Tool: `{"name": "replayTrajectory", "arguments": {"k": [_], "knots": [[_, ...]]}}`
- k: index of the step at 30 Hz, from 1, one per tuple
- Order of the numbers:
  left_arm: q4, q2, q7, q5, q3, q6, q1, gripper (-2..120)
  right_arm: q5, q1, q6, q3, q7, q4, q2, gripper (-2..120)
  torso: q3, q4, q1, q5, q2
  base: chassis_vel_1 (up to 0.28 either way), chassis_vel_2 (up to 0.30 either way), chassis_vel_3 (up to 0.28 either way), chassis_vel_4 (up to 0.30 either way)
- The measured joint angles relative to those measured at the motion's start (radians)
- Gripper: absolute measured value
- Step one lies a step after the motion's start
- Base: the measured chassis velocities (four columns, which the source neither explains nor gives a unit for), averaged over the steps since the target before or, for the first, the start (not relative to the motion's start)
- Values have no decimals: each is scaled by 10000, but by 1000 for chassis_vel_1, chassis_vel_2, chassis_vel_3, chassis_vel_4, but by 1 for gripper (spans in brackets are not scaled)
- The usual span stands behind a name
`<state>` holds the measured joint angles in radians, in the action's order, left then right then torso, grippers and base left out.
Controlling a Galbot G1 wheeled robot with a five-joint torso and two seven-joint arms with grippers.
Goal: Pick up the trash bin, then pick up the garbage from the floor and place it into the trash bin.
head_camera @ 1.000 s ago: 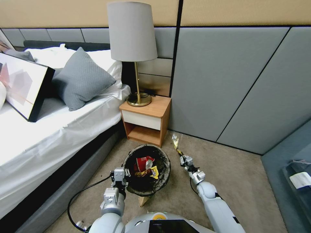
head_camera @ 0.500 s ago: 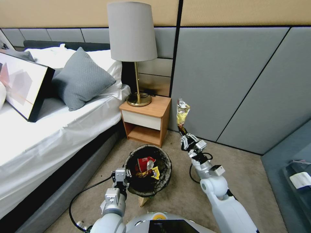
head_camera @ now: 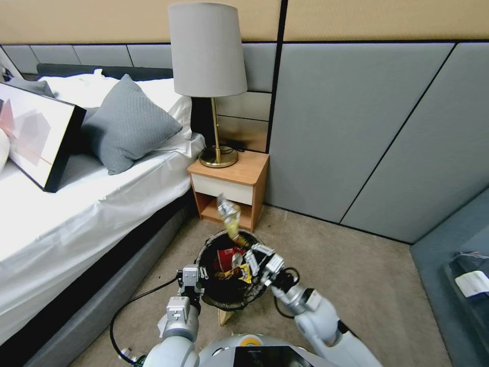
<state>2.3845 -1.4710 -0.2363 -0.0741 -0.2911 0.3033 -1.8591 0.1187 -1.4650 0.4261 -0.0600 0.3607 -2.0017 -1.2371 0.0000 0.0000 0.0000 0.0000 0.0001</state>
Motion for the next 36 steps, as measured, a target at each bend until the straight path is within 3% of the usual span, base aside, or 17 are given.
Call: {"name": "replayTrajectory", "arguments": {"k": [12,24,36], "knots": [[-29,-27,12,-21,47,-5,41,0,-139,88,352,87,-26,1156,-171,0,0,0,0,1,0,0,0,0,0],[-26,4,15,20,-7,-8,62,0,-251,-162,629,-325,226,1329,-15,0,0,0,1,1,-1,0,0,0,0],[51,47,19,110,-101,-9,53,0,-325,-304,729,-575,288,1178,93,42,0,0,0,1,-1,0,0,0,0]]}}
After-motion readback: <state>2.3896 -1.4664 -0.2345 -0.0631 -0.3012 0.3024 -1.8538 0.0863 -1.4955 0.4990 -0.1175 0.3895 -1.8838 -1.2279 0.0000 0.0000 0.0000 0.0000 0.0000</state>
